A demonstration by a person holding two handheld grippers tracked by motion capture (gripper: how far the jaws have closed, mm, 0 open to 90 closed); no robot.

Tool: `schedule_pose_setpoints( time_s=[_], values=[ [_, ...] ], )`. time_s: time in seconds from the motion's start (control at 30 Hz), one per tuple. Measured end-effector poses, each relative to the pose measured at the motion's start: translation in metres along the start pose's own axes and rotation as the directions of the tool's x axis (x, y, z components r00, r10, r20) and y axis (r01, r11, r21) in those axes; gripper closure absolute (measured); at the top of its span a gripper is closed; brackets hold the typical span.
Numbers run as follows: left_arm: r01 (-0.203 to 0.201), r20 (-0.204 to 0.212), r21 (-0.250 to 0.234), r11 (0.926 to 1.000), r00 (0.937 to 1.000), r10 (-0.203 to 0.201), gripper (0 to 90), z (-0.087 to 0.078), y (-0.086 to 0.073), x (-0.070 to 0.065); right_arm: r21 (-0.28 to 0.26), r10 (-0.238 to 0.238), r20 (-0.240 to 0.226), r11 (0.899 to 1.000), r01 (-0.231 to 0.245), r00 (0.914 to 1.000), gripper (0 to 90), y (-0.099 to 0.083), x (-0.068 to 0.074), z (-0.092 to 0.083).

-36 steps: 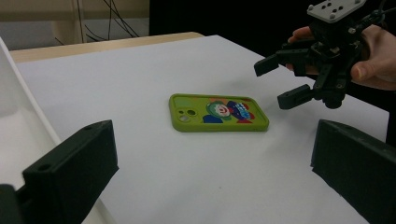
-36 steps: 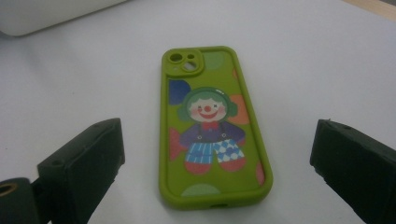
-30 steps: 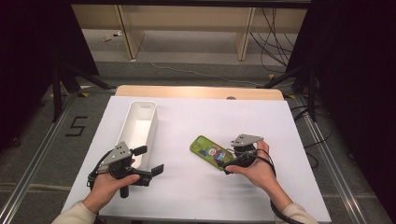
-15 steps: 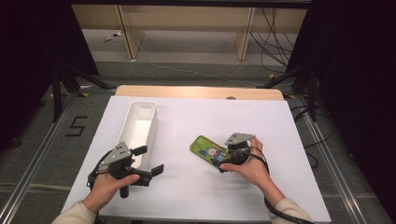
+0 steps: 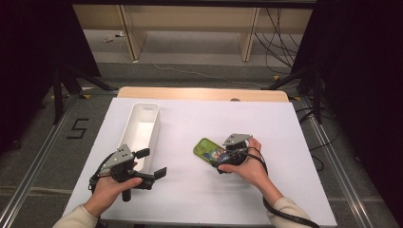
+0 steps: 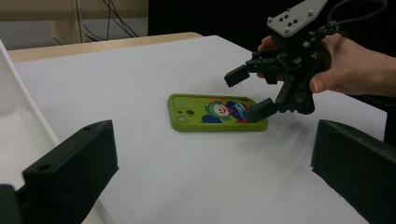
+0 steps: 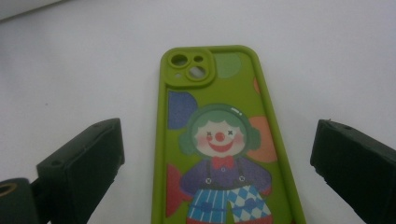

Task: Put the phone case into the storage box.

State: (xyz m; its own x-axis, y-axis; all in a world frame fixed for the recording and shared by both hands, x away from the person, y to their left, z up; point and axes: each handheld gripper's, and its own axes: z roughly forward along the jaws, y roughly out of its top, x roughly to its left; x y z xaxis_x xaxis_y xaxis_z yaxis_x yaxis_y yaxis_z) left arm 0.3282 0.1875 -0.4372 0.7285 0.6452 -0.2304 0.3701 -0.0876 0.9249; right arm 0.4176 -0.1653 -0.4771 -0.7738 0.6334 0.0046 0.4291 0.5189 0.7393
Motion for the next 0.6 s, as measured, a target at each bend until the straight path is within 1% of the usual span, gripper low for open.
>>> schedule_pose_setpoints(
  time_s=[0.13,0.6],
  values=[
    [0.0,0.0,-0.001,1.0,1.0,0.0,0.0,0.0,0.0,0.0,0.013,-0.008,0.001,1.0,0.008,1.0,3.6,0.002,-0.001,0.006],
    [0.001,0.002,-0.001,1.0,1.0,-0.001,0.0,0.0,0.0,0.0,0.056,-0.007,0.01,0.998,0.007,0.9999,3.4,0.005,-0.003,0.021]
  ],
)
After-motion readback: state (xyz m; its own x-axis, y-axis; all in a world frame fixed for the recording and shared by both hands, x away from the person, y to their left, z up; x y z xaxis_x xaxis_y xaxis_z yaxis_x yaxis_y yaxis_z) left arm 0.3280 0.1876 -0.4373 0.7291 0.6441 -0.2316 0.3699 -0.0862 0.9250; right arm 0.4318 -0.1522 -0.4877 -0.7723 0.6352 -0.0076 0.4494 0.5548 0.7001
